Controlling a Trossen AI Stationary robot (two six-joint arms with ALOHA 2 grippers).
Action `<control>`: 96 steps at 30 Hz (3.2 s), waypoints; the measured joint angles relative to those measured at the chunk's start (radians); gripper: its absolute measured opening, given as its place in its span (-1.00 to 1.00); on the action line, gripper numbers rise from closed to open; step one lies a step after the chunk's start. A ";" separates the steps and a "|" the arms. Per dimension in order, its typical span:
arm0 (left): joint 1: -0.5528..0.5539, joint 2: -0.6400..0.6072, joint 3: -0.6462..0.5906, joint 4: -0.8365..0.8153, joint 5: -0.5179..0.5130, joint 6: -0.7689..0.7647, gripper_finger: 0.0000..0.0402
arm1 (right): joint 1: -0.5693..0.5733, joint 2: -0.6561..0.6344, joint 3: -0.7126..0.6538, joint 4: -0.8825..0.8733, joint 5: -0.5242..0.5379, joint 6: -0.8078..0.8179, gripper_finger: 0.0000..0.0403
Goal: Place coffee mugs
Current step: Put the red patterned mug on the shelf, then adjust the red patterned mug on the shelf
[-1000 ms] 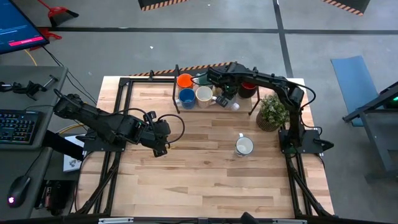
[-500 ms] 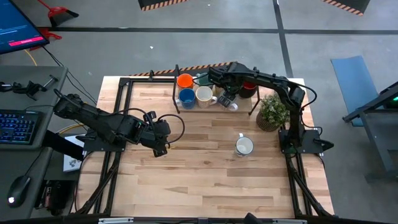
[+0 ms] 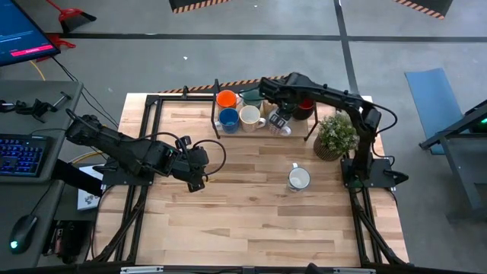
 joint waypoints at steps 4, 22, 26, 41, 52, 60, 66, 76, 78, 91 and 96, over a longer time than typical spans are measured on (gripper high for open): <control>0.000 0.000 0.000 0.001 0.000 0.000 -0.36 | 0.000 -0.030 0.000 0.000 -0.015 0.026 -0.42; 0.000 0.000 0.000 0.004 0.000 0.001 -0.36 | 0.003 -0.067 0.000 0.266 -0.304 -0.027 -0.42; 0.000 0.000 0.000 0.004 0.000 0.001 -0.36 | 0.007 -0.064 0.000 0.268 -0.303 -0.035 -0.42; 0.000 0.000 0.000 0.004 0.000 0.001 -0.36 | 0.028 -0.062 0.000 0.314 -0.210 -0.124 -0.53; 0.000 0.000 0.000 0.004 0.000 0.001 -0.36 | 0.029 -0.062 0.000 0.281 -0.218 -0.140 -0.81; 0.000 0.000 0.000 0.004 0.000 0.001 -0.36 | 0.036 -0.062 0.000 0.271 -0.234 -0.167 -0.84; 0.000 0.000 0.000 0.004 0.000 0.001 -0.36 | 0.052 -0.052 -0.001 0.280 -0.236 -0.192 -0.84; 0.000 0.000 0.000 0.004 0.000 0.001 -0.36 | 0.062 -0.043 -0.001 0.297 -0.215 -0.247 -0.84; 0.000 0.000 0.000 0.003 0.000 0.001 -0.36 | 0.062 -0.041 -0.001 0.294 -0.215 -0.245 -0.84; 0.000 0.000 0.000 0.004 0.000 0.001 -0.36 | 0.060 -0.030 -0.001 0.286 -0.215 -0.216 -0.84; 0.000 0.000 0.000 0.004 0.000 0.001 -0.36 | 0.060 -0.029 -0.001 0.273 -0.216 -0.218 -0.84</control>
